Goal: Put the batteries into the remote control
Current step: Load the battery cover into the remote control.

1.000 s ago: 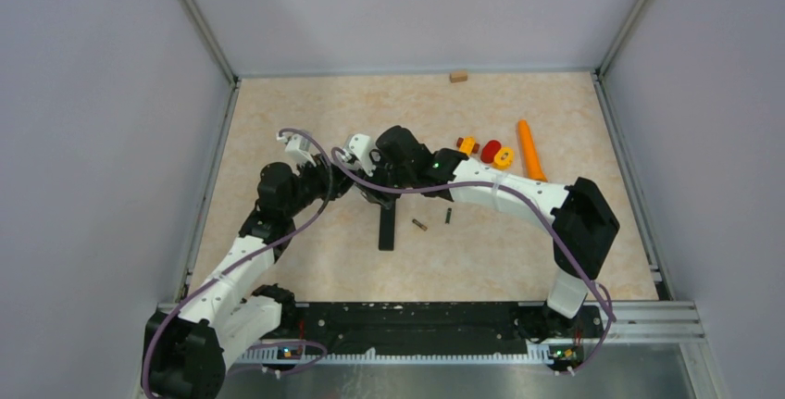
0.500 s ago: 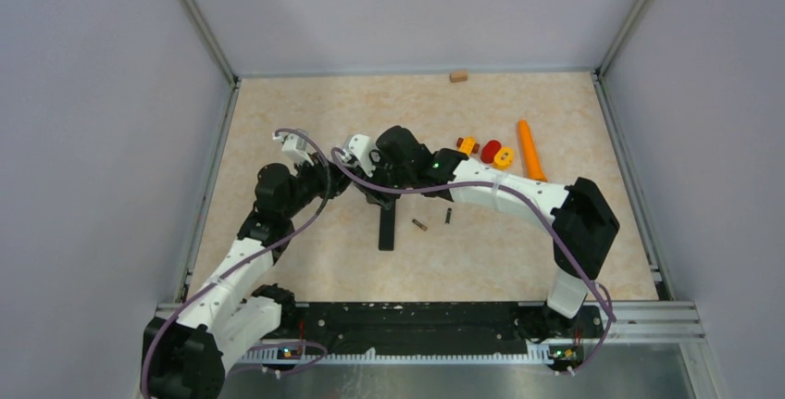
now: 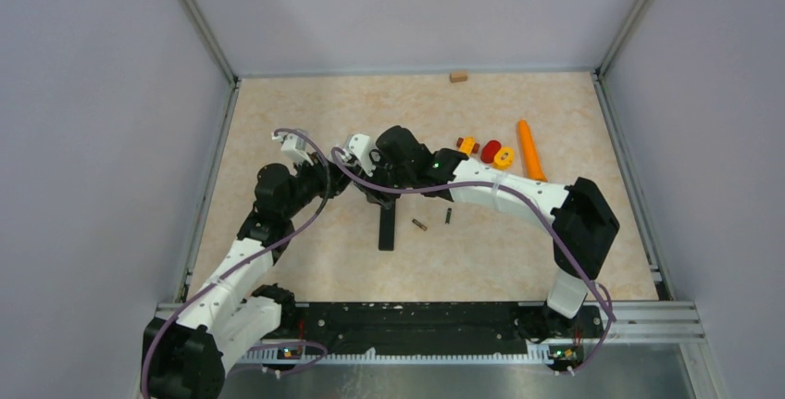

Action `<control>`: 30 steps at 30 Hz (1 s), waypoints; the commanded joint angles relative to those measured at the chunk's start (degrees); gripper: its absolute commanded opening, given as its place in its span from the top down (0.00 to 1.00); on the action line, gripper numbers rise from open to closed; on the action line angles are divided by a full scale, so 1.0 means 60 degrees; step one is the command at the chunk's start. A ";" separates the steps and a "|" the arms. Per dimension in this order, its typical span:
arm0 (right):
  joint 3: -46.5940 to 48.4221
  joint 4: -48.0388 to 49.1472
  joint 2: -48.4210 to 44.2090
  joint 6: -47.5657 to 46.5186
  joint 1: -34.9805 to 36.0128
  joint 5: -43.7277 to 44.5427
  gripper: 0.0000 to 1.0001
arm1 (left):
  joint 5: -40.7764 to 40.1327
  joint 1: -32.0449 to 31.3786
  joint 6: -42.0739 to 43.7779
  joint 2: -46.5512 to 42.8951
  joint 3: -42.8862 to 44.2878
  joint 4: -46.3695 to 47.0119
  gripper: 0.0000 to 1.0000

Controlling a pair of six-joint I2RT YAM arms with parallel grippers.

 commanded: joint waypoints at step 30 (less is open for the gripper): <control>0.0235 0.0471 -0.0119 0.0023 0.0001 -0.0017 0.54 | 0.0504 -0.0027 0.0311 -0.0022 0.0116 0.0468 1.00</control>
